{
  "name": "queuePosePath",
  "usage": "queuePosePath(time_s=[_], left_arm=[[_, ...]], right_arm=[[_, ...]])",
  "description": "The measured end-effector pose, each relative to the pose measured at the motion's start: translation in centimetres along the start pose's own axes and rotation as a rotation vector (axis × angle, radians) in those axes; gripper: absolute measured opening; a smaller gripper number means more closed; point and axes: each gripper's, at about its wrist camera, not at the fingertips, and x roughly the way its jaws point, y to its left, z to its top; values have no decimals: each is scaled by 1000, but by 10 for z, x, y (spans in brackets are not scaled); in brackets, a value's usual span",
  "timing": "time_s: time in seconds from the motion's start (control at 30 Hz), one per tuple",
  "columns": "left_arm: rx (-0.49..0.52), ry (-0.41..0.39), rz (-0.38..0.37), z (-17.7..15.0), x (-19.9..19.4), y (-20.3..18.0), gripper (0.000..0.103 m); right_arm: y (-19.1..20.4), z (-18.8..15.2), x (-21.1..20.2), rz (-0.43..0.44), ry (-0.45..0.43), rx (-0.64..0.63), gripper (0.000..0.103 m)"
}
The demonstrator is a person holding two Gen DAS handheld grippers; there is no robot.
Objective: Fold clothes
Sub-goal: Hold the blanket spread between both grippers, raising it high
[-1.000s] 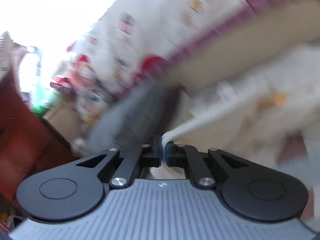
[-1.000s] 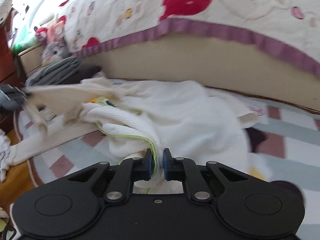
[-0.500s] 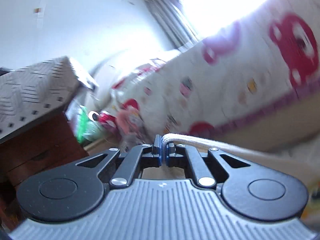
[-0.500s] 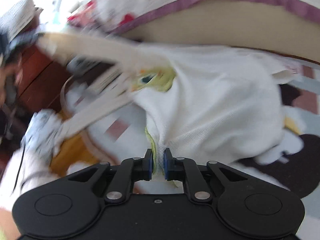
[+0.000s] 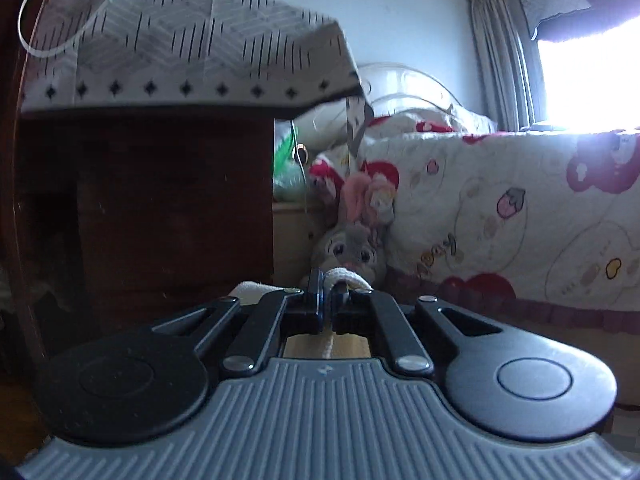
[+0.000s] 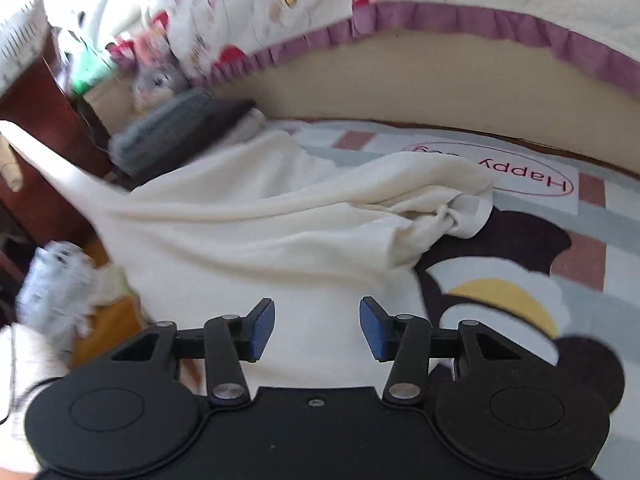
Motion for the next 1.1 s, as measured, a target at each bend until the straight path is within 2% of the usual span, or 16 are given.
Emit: queuePosePath(time_s=[0.17,0.37,0.5,0.53,0.57,0.6,0.73,0.97,1.1], left_arm=[[-68,84,-5,-44,31,16,4],[-52,173,-45,-92,55,31,4],[-66,213,-60,-104,64,42,4],[-61,219,-62,-107,64,43,4],[-59,224,-65,-109,65,43,4],[-61,231,-71,-111,66,43,4],[-67,251,-93,-114,67,42,4],[-70,233,-146,-116,66,37,4],[-46,248,-199,-121,62,28,4]], right_arm=[[4,13,33,-64,72,-107,55],[10,28,71,-140,161,-237,58],[18,24,55,-205,88,-205,57],[21,22,50,-221,67,-194,43],[23,20,45,-238,46,-183,12],[25,19,40,-254,25,-172,8],[34,13,20,-319,-60,-128,5],[51,2,-15,-431,-208,-50,4],[50,-3,-54,-509,-242,-16,4]])
